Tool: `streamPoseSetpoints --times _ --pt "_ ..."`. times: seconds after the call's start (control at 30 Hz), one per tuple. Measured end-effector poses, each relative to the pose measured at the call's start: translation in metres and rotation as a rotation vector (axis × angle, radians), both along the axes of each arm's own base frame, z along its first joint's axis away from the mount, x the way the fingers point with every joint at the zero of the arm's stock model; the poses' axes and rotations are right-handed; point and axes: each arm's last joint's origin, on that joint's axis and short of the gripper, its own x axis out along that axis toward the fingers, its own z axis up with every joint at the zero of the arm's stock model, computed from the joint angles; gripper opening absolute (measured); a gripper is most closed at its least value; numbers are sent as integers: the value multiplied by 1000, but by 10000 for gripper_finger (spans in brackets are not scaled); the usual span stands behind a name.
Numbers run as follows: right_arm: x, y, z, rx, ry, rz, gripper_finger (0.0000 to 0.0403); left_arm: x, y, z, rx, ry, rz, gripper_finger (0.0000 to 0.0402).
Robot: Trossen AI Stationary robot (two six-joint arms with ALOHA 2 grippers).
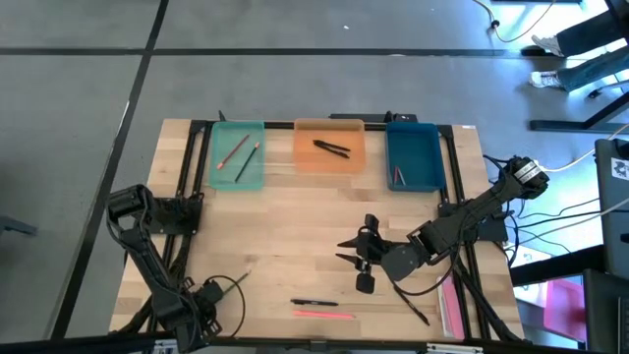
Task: Sort crayons/erasers/pens/pencils in bins
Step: Put the green pencil into the light blue bin
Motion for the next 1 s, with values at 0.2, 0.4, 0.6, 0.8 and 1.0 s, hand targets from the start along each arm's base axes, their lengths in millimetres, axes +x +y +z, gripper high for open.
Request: streamPoseSetpoints --times 0.2,0.4,0.6,0.8,1.0 --pt "0 0 0 0 1 0 113 -1 0 0 4 -1 15 94" --pt "0 0 0 0 1 0 113 -1 0 0 5 1 27 94" --pt "0 0 0 0 1 0 113 -1 0 -1 7 1 27 88" --pt "0 0 0 0 1 0 113 -1 1 -1 8 2 27 50" --pt "0 0 0 0 1 0 113 -1 1 -1 10 3 27 11"
